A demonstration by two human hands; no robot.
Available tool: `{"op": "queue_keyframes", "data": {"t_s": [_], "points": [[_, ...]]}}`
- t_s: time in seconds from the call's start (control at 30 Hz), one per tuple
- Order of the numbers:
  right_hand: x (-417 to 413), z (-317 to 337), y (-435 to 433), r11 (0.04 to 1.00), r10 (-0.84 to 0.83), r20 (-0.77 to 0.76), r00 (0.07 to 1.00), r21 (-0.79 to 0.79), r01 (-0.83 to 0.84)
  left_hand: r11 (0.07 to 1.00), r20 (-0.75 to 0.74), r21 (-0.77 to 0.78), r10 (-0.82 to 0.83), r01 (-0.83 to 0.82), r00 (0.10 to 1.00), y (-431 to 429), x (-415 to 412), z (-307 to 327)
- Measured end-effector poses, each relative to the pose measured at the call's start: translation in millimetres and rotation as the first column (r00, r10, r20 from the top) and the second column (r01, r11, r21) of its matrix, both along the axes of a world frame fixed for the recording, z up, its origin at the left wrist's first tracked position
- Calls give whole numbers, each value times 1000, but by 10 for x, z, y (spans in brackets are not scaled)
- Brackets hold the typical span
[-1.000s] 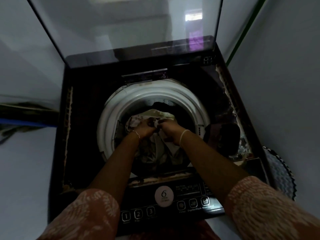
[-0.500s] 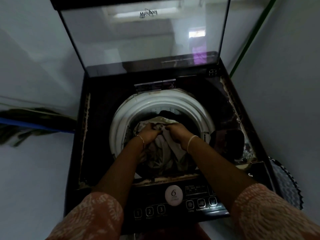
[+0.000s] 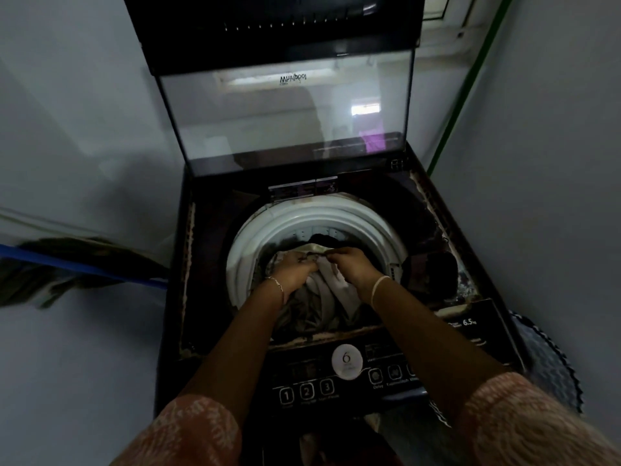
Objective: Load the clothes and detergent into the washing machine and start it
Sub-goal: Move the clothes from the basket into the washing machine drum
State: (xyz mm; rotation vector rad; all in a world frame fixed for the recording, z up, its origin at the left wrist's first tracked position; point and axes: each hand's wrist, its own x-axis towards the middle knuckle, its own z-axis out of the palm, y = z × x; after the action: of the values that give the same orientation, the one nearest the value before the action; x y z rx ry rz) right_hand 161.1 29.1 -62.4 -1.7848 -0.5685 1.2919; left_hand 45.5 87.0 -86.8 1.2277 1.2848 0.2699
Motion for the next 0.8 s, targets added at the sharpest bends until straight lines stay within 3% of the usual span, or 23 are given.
{"op": "queue_keyframes", "data": {"t_s": [0.23,0.33,0.5,0.7,0.8], "points": [[88,118,-299,992,5,174,985,124,-27,998,22,62,4,-6,1000,-473,202,352],[148,202,-455,984,21,245,969,167,-63,985,20,172,-21,17,1000,-636,291,430],[261,306,-811,956,74,316,946,248,-157,949,2,299,106,-101,994,-989,424,525],[470,583,-1182,900,314,234,920,237,-367,888,48,383,255,-253,966,-1507,484,660],[575,780,-1359,835,453,272,849,204,-510,837,38,438,347,-328,937,-1759,399,718]]}}
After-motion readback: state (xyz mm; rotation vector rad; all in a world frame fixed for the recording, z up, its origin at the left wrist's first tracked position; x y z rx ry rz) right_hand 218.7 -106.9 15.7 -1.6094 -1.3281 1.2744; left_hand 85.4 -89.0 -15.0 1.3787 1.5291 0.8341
